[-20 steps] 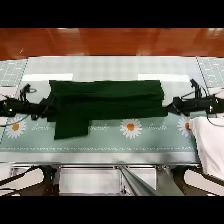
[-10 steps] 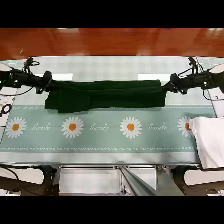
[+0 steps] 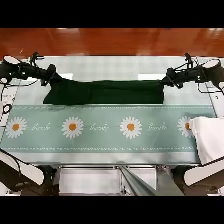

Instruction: Fold the shirts.

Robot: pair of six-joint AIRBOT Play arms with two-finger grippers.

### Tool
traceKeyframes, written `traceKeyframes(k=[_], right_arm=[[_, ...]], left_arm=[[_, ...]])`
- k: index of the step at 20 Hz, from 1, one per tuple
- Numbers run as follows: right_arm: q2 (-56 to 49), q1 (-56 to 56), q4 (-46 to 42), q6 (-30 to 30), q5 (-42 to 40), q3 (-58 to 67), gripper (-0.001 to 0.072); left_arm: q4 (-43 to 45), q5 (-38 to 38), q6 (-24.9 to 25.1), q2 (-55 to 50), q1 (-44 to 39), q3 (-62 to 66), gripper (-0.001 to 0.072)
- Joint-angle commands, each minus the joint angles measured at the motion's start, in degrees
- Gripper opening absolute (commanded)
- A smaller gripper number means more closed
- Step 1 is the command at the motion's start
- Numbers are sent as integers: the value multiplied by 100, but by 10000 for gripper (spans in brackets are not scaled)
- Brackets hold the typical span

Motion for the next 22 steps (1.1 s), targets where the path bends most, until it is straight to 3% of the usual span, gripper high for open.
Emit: traceKeyframes(k=[1,2,3,6,8,10,13,16,22], right_arm=[[-179,4,120,11,-114,107,150],[-177,2,116,11,-118,107,389],[-153,-2,107,11,-92,107,416],[247,-356,-254,273,310,179,415],[649,-774,-734,490,675,166,416],[1001,-1158,-942,514,778,-127,416],[1327,-1360,-918,494,118,-1246,416],[1075,-1255,-109,-55,-81,-1775,418],[267,-643,420,-155,-136,-1451,419]], left_arm=[[7,17,-24,-221,-31,197,98],[7,-98,-22,-221,-37,199,312],[13,-317,-31,-216,-22,247,509],[122,-1158,-101,-4,293,487,507],[138,-1408,195,501,570,376,507],[136,-968,577,1405,721,-376,507],[133,503,966,3145,614,-2542,507],[131,1325,1185,4334,225,-4256,507],[44,1528,1182,4564,-428,-4712,507]])
